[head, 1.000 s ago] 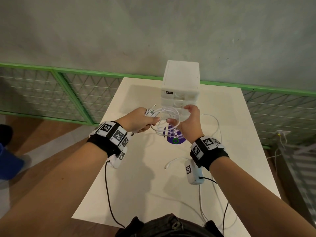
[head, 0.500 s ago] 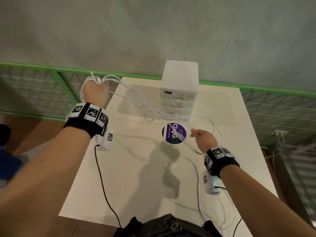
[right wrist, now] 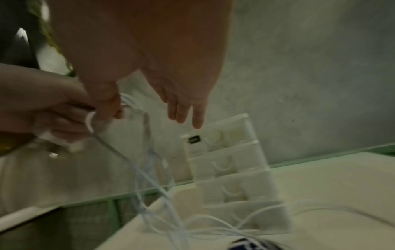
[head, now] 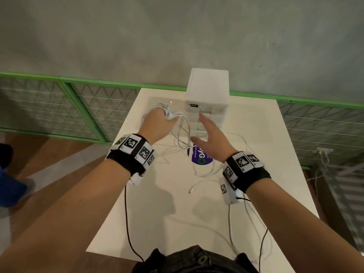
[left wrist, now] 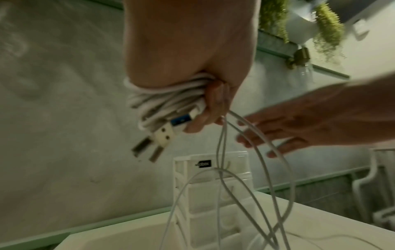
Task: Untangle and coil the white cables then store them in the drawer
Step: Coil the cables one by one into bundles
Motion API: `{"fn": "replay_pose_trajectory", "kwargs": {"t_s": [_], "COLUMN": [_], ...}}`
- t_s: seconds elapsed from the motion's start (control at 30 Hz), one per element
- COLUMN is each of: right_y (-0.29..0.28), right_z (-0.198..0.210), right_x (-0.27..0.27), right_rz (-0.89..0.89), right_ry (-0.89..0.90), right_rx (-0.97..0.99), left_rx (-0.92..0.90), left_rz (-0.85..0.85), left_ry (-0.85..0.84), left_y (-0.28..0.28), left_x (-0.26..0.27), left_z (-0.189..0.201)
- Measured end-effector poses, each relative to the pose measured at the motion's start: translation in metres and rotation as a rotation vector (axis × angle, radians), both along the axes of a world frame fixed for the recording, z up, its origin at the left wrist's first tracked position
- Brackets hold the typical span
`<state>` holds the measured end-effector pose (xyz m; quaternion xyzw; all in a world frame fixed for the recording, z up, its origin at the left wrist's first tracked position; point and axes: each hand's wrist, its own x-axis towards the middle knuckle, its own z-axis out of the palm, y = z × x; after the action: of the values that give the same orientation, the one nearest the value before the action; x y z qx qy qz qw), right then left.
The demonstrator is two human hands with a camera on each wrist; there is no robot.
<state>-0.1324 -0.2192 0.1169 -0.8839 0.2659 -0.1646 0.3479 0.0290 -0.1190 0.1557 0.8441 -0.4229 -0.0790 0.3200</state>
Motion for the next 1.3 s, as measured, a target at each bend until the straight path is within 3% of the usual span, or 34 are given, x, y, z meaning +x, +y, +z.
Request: {"fn": "replay_pose_trajectory", "kwargs": {"t_s": [0.07, 0.17, 0.23, 0.3, 0.37, 0.5, 0.63, 0.73, 0.8, 0.9, 1.0, 1.13, 1.3], "right_y": [0.006, 0.004, 0.0, -0.008, -0.024, -0.045, -0.046, -0.036, -0.023, 0.002, 0.017, 0.018, -0.007], "right_z": [0.006, 0.005, -0.004, -0.024, -0.051, -0.081, -0.08, -0.059, -0.039, -0.005, 0.013, -0.001, -0.042], "right_x": [0.013, 0.016, 0.007, -0.007, -0.024, -0.062, -0.076, -0.054, -0.032, -0.004, 0.01, 0.014, -0.009], "right_rz": [0.08, -0.07, -0.135, -0.2, -0.294, -0.449, -0.498, -0.49, -0.429, -0.196, -0.078, -0.051, -0.135], "right_ry": [0.042, -0.057, -0.033, 0.066, 0.197, 0.534, 0.766, 0.666, 0.403, -0.038, -0.227, -0.034, 0.353], "right_rx": [0.071, 0.169, 0.132, 0.024, 0.05, 0.127, 0.113, 0.08, 0.082, 0.15, 0.192, -0.105, -0.242], "left_rx": [0.043, 0.026, -0.013, -0.092, -0.194, -0.281, -0.246, -0.111, -0.015, 0.132, 0.22, 0.219, 0.034], "left_rz": [-0.088, -0.101, -0.026, 0.102, 0.251, 0.471, 0.497, 0.361, 0.238, 0.096, 0.03, 0.004, 0.088], "left_ry": [0.0, 0.04, 0.193, 0.355, 0.426, 0.343, 0.307, 0.326, 0.284, 0.181, 0.04, 0.048, 0.313], "left_y": [-0.007, -0.009, -0.005, 0.001, 0.008, 0.026, 0.032, 0.021, 0.012, 0.001, -0.006, -0.01, -0.005], "left_x": [-0.013, -0.017, -0.011, 0.002, 0.019, 0.045, 0.051, 0.036, 0.02, -0.004, -0.02, -0.024, -0.007], "left_z": [-0.002, 0.003, 0.013, 0.023, 0.032, 0.044, 0.043, 0.031, 0.023, 0.016, 0.014, 0.016, 0.027]}}
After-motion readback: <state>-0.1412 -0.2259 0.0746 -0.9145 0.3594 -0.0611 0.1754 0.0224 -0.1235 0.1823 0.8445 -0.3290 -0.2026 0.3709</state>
